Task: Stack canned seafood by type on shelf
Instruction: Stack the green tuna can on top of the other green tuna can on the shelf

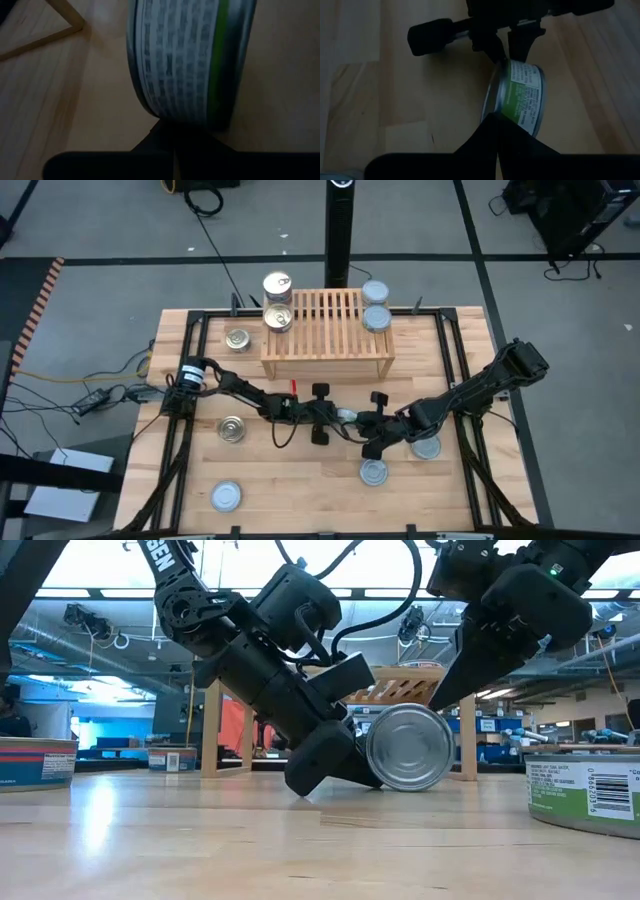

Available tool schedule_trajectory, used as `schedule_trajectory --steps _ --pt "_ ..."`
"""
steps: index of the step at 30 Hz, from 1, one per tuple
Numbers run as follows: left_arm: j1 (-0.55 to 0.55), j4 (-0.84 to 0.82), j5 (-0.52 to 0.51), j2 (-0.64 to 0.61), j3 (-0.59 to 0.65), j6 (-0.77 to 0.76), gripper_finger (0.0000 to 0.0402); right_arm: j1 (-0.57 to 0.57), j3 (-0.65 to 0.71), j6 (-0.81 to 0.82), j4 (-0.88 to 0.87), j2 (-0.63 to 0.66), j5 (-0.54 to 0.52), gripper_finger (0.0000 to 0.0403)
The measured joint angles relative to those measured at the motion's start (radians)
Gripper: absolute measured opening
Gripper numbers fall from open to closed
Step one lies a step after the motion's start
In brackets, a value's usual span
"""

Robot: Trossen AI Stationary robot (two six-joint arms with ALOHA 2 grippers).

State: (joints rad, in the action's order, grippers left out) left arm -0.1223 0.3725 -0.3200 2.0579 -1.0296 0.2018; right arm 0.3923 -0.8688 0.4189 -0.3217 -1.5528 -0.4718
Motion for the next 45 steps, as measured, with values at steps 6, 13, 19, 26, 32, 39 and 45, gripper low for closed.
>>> schedule_trajectory --steps 6,13,19,26,32,39,45 --pt "0.0 -0.009 -0.054 -0.001 0.0 0.0 0.0008 0.0 0.0 0.016 0.0 0.0 0.015 0.0011" --pt "0.001 -0.055 -0.091 -0.004 -0.002 -0.008 0.0008 0.001 0.0 0.023 0.002 0.0 0.022 0.0017" --pt "0.002 -0.096 -0.108 -0.011 -0.001 -0.027 0.0008 0.0 0.0 0.034 0.005 0.0 0.023 0.0025" --pt "0.005 -0.2 -0.141 -0.053 0.003 -0.045 0.0008 0.0 0.0 0.084 0.008 0.001 0.029 0.0028" --pt "0.005 -0.141 -0.117 -0.066 0.052 -0.084 0.0008 0.0 0.0 0.139 0.01 0.001 0.031 0.0059" --pt "0.006 -0.062 -0.092 -0.071 0.096 -0.101 0.0008 0.0 -0.001 0.161 0.008 0.001 0.031 0.0117" --pt "0.009 -0.045 -0.068 -0.096 0.146 -0.102 0.0008 0.0 -0.001 0.167 0.015 0.001 0.029 0.0153"
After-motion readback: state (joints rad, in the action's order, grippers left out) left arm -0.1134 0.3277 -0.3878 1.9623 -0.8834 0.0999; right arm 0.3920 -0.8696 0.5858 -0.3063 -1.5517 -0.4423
